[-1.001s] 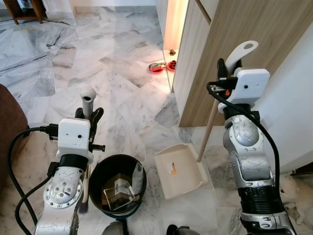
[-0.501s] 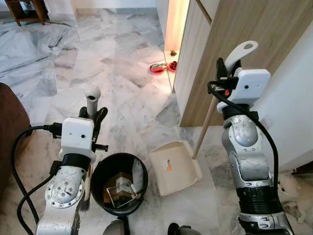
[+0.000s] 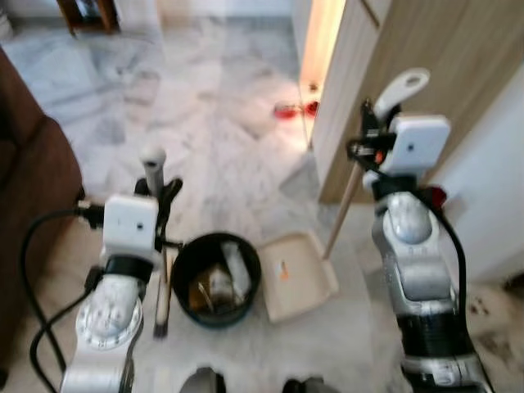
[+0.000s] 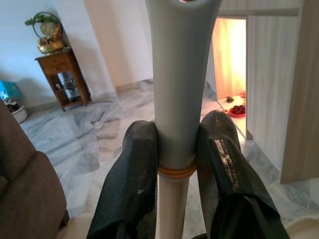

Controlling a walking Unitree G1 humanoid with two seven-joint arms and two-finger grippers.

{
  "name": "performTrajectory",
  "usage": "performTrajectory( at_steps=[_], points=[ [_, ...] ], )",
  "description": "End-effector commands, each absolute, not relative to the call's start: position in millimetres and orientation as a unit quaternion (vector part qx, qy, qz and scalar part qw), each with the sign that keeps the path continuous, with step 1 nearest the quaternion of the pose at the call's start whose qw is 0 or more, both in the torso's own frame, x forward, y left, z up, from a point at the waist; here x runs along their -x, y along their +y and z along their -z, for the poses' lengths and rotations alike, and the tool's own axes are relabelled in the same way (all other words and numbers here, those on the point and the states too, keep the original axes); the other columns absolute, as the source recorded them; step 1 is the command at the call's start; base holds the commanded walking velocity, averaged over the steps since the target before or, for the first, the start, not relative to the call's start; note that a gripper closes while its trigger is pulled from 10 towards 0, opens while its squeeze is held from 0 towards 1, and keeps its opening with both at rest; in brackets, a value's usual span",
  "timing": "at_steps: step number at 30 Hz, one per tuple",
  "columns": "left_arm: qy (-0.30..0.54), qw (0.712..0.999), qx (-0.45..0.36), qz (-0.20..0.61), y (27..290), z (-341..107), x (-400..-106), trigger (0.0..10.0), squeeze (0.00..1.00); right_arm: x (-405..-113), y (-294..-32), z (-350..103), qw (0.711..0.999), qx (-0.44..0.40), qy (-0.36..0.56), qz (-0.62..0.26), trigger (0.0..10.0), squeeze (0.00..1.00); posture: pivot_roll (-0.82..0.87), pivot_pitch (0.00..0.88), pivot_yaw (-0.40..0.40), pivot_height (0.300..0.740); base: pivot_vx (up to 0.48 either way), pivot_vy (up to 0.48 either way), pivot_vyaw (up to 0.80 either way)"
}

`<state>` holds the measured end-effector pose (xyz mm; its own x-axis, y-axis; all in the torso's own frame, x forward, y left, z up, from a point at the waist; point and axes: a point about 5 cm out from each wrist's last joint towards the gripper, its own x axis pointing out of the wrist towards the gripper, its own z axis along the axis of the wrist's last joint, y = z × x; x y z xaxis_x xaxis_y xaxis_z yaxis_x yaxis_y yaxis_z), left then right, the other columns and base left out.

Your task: Sweep floor

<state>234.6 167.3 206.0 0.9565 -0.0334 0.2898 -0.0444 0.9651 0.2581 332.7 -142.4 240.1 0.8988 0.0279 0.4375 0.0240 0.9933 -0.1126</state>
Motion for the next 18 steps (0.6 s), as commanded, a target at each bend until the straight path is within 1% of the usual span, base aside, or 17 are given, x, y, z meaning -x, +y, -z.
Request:
performTrajectory(
  at_steps=[1, 16, 18],
  points=[
    [-0.174, 0.976, -0.128, 0.002, 164.5, -215.3, -230.9, 10.0, 0.00, -330.2, -144.4, -250.9, 0.966, 0.064, -0.251, 0.002, 10.0, 0.00, 0.02, 0.150, -0.029, 0.740, -0.262, 0.000, 0.00],
    [-0.178, 0.976, -0.126, 0.001, 163.1, -217.2, -233.3, 10.0, 0.00, -333.7, -142.8, -252.1, 0.966, 0.066, -0.249, -0.003, 10.0, 0.00, 0.01, 0.173, -0.038, 0.740, -0.264, 0.000, 0.00],
    [-0.177, 0.976, -0.125, 0.000, 162.7, -216.6, -234.1, 10.0, 0.00, -334.3, -141.8, -251.5, 0.968, 0.061, -0.244, -0.006, 10.0, 0.00, 0.01, 0.178, -0.041, 0.740, -0.124, 0.000, 0.00]
  ],
)
